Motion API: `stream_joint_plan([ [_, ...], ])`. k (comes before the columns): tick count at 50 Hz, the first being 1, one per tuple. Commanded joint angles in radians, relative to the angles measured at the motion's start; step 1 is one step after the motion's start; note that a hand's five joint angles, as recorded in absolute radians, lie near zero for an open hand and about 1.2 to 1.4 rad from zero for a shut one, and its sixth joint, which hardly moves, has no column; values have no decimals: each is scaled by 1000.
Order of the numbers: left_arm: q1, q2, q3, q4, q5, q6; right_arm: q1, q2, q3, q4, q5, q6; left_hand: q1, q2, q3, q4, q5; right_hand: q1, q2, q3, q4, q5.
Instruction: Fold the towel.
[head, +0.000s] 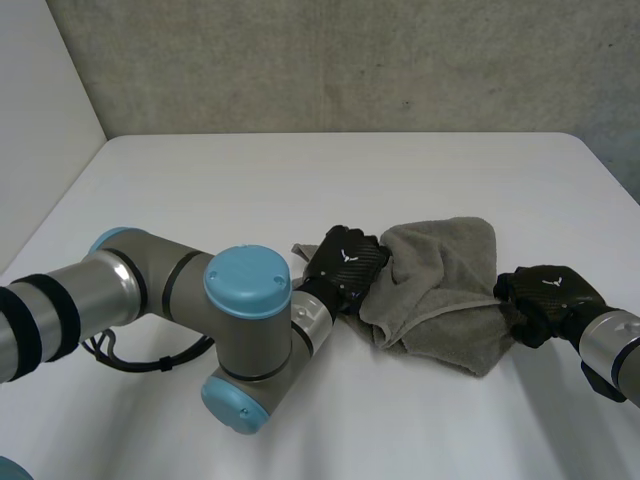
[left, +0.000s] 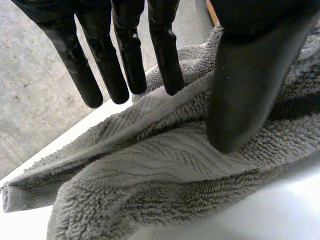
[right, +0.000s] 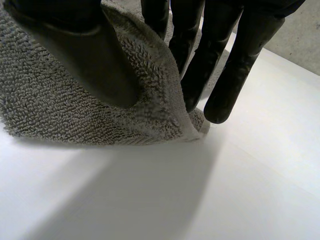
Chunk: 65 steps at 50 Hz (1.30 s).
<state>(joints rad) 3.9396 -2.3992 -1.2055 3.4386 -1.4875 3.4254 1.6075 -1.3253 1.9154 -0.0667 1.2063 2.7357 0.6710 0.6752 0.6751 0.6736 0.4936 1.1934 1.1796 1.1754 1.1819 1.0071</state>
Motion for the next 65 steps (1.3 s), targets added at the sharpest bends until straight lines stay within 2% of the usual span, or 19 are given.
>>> stream_joint_plan([
  [1,1,-11,23,5,4,0,8,-2,-39,1,-1,-4,696,692,692,694,699,203,217,221,214,215],
  [7,33,-11,127,25,-2,-2,23,-5,-205,-28,-2,-24,725,721,721,723,728,203,217,221,214,215],
  [11,116,3,257,83,-19,5,72,-5,-326,-114,-10,-24,725,721,721,723,728,203,217,221,214,215],
  [15,178,31,359,149,-86,2,123,-12,-473,-347,4,-11,725,721,721,723,728,203,217,221,214,215],
  [16,211,52,403,183,-143,0,123,-12,-473,-347,4,-11,725,721,721,723,728,203,217,221,214,215],
  [17,239,78,441,210,-204,-3,129,-25,-490,-452,27,-4,725,721,721,723,728,203,217,221,214,215],
  [18,239,78,442,211,-204,-3,141,-58,-489,-572,76,9,725,721,721,723,728,203,217,221,214,215],
  [19,256,107,470,232,-252,-9,141,-58,-489,-573,76,9,725,721,721,723,728,203,217,221,214,215],
  [20,269,141,484,246,-285,-20,164,-107,-475,-691,140,24,725,721,721,723,728,203,217,221,214,215],
  [21,270,141,485,246,-286,-20,192,-148,-455,-797,206,39,725,721,721,723,728,203,217,221,214,215],
  [24,276,214,469,249,-293,-55,232,-193,-420,-890,277,52,725,721,721,723,728,203,217,221,214,215],
  [27,279,274,385,243,-287,-95,241,-206,-400,-866,276,50,725,721,721,723,728,203,217,221,214,215],
  [31,291,327,235,244,-267,-126,262,-210,-333,-701,225,44,725,721,721,723,728,203,217,221,214,215],
  [35,297,376,-21,260,-196,-130,310,-149,-276,-506,180,-19,725,721,721,723,728,203,217,221,214,215],
  [43,365,402,-388,294,-46,-124,305,-78,-138,-302,176,-216,725,721,721,723,728,203,217,221,214,215],
  [50,452,410,-655,290,78,-49,301,-28,32,-265,177,-306,725,721,721,723,728,203,217,221,214,215],
  [61,440,426,-689,289,78,20,301,-26,92,-272,176,-289,725,721,721,723,728,203,217,221,214,215],
  [63,438,428,-692,294,78,20,299,-28,102,-278,173,-281,664,660,660,661,667,203,217,221,214,215],
  [65,437,428,-700,295,76,21,301,-29,122,-298,171,-261,-5,-9,-9,-8,-2,203,217,221,214,215],
])
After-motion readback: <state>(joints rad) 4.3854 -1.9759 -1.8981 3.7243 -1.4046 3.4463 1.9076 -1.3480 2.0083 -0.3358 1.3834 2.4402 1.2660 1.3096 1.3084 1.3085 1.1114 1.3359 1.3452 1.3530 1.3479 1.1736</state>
